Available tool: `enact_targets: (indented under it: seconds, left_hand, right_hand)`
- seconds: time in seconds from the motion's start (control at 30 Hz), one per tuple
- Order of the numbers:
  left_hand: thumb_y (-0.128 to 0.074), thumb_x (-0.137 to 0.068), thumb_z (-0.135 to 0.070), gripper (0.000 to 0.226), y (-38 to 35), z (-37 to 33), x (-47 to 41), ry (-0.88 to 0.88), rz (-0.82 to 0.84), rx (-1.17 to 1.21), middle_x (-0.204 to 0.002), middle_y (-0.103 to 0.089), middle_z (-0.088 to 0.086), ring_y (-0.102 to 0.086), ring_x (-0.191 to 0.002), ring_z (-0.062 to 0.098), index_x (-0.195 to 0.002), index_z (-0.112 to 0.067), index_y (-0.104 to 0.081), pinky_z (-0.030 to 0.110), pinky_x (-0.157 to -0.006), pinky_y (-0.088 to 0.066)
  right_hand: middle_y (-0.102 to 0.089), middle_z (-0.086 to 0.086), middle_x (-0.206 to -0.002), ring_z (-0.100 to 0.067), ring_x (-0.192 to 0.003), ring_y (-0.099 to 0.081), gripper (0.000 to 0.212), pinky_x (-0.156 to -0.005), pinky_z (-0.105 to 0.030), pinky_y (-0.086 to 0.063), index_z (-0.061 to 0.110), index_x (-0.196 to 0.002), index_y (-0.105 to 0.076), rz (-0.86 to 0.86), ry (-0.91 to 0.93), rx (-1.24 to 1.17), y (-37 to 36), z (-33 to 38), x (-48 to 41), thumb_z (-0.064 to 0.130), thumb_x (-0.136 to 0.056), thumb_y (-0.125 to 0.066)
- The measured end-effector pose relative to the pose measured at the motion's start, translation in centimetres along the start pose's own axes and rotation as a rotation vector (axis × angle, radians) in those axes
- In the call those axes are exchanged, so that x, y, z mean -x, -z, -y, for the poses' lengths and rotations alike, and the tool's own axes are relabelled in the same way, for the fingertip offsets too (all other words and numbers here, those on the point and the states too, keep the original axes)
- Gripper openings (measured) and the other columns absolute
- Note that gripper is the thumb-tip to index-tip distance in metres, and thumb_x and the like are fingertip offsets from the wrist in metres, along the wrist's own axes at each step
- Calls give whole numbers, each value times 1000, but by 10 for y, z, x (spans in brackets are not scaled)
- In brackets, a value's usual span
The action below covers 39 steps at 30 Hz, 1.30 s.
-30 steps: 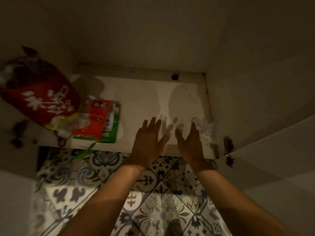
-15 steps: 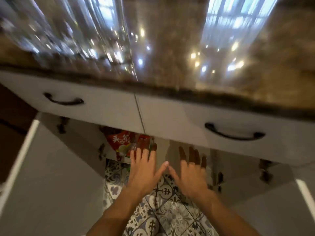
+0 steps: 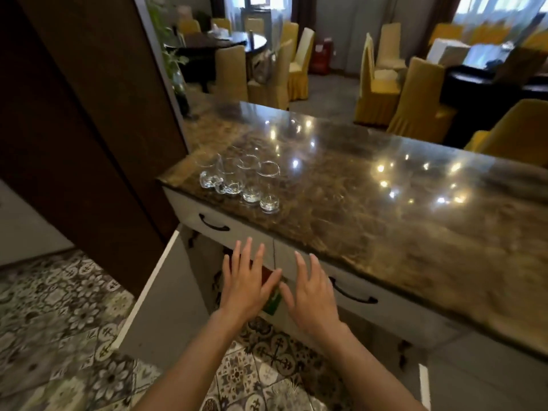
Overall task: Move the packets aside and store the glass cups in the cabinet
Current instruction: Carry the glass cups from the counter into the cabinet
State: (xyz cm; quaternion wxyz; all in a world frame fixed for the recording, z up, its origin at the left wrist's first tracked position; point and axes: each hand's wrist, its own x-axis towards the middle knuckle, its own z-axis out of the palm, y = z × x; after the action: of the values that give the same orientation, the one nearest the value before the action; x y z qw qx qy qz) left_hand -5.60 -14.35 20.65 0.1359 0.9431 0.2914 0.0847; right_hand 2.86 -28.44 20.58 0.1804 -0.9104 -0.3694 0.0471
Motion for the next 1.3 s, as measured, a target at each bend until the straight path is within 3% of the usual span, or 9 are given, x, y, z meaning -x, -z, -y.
enact_targets:
  seconds: [0.23, 0.43, 0.6, 0.73, 0.87, 0.97, 1.13, 1.3]
  left_hand:
    - [-19, -94, -75, 84, 54, -2, -23, 12, -101, 6, -171, -7, 7, 2, -158, 26, -160, -22, -23, 54, -126, -6]
    - [-35, -97, -67, 77, 76, 23, -76, -26, -147, 67, -168, -18, 9, -10, -157, 27, -158, -20, -28, 53, -124, -15]
    - [-47, -87, -71, 89, 90, 54, -149, -143, -181, 26, -166, -22, 11, -16, -155, 31, -158, -20, -27, 55, -123, -20]
    - [-64, -83, -65, 101, 105, 71, -205, -219, -112, 27, -168, -18, 7, -10, -157, 30, -162, -23, -16, 55, -125, -15]
    - [-70, -79, -65, 113, 111, 80, -243, -272, 28, 54, -168, -21, 1, -9, -157, 27, -162, -29, -3, 55, -125, -5]
    - [-74, -76, -64, 117, 111, 87, -264, -287, 139, 88, -166, -28, 2, -9, -157, 27, -162, -32, -1, 56, -126, -1]
    - [-79, -71, -64, 115, 108, 98, -283, -336, 215, 123, -162, -37, 1, -12, -157, 25, -160, -35, -12, 59, -125, 4]
    - [-76, -71, -66, 87, 106, 99, -290, -394, 208, 143, -151, -50, -1, -15, -156, 23, -144, -32, -43, 59, -123, 11]
  right_hand:
    - [-39, -26, -155, -41, -138, -48, 75, -111, -49, -47, 13, -157, -28, -194, 95, -1, 52, 17, -46, 55, -99, -51]
    - [-20, -24, -164, -39, -151, -28, 79, -122, -48, -31, 18, -161, -13, -162, 83, -77, 67, 34, -97, 56, -100, -46]
    - [-13, -22, -166, -38, -154, -22, 86, -123, -49, -30, 22, -161, -6, -153, 57, -189, 72, 53, -151, 54, -98, -54]
    - [-7, -13, -169, -31, -157, -14, 96, -123, -48, -30, 28, -161, -1, -153, -5, -409, 71, 71, -186, 46, -93, -67]
    - [-10, -5, -169, -22, -155, -21, 109, -117, -34, -28, 30, -161, 1, -173, -122, -577, 57, 81, -204, 43, -87, -77]
    - [-12, -3, -169, -21, -154, -23, 115, -117, -36, -30, 35, -161, 5, -156, -187, -654, 40, 83, -213, 42, -84, -80]
    - [-30, -6, -166, -20, -149, -36, 122, -114, -37, -35, 45, -158, 12, -203, -285, -734, 19, 84, -219, 39, -82, -83]
    - [-48, -1, -155, -9, -134, -47, 123, -107, -27, -37, 41, -159, 14, -257, -334, -739, 10, 83, -218, 38, -83, -83]
